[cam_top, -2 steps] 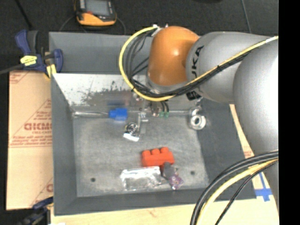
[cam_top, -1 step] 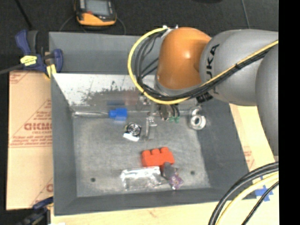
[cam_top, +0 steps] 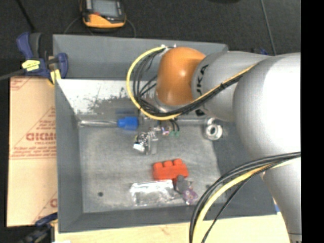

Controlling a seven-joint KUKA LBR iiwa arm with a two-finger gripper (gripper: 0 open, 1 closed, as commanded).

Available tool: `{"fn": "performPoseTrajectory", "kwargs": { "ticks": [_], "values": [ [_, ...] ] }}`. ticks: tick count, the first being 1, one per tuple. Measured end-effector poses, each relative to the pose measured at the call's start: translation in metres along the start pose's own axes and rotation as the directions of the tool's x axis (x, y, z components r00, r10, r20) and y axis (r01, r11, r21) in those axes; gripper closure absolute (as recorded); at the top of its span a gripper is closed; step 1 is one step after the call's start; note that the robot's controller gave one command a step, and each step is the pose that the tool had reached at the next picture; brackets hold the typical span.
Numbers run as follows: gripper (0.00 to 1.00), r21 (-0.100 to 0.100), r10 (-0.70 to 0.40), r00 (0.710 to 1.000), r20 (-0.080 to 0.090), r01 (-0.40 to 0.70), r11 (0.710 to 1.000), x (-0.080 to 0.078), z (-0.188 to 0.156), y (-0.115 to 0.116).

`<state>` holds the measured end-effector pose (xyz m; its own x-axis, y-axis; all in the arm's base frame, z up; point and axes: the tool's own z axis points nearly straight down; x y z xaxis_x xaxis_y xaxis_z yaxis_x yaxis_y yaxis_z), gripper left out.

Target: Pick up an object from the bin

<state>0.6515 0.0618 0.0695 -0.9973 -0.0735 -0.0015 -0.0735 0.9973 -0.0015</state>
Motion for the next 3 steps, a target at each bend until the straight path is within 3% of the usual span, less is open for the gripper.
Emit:
{"fn": "performPoseTrajectory", "kwargs": {
  "ticks": [1,2,3],
  "values": [
    [0.0,-0.002,-0.089,0.996,0.01,0.089,0.996,0.022,-0.081,0.034],
    [0.0,-0.001,-0.113,0.994,0.006,0.113,0.994,-0.004,-0.013,0.053],
    [1.0,-0.003,-0.109,0.994,0.007,0.109,0.994,-0.003,-0.016,0.052]
  ]
}}
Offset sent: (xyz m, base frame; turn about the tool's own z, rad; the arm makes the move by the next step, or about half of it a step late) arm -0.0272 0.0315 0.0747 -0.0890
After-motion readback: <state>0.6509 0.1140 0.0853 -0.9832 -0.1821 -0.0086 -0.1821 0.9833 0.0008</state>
